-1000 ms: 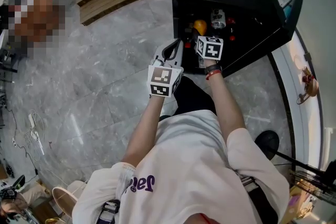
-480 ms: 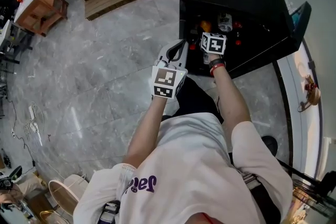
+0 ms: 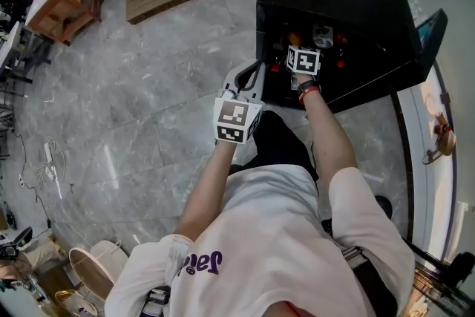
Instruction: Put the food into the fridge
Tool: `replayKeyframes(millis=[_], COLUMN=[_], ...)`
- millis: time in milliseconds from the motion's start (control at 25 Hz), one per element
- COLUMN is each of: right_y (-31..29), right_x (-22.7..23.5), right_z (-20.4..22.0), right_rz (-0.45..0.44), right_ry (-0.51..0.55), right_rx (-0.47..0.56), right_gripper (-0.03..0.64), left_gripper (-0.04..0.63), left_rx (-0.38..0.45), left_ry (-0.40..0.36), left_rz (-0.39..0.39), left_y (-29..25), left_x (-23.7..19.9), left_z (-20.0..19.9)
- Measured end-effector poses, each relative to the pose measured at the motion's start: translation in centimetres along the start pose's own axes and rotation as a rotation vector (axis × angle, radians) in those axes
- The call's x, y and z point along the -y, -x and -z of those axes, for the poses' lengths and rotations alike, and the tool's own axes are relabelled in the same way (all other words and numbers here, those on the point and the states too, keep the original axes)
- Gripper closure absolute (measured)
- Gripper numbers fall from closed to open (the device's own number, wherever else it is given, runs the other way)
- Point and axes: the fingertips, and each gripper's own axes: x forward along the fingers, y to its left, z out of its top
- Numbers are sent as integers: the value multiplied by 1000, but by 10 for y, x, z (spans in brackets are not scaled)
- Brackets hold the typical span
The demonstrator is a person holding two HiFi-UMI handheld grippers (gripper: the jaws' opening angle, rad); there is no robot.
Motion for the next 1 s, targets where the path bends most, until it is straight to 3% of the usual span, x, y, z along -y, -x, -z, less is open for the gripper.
replayKeyframes(millis=[1000], right_y=[6], right_x=[-1], right_z=[6], right_rz=[-6], right_ry=[-30], right_rx=[-22], right_gripper=[307], left_gripper=[578], left_rx=[-14], left_ry=[37], left_rz=[-25], left_y=[10], left_x=[-5], left_z=[-2])
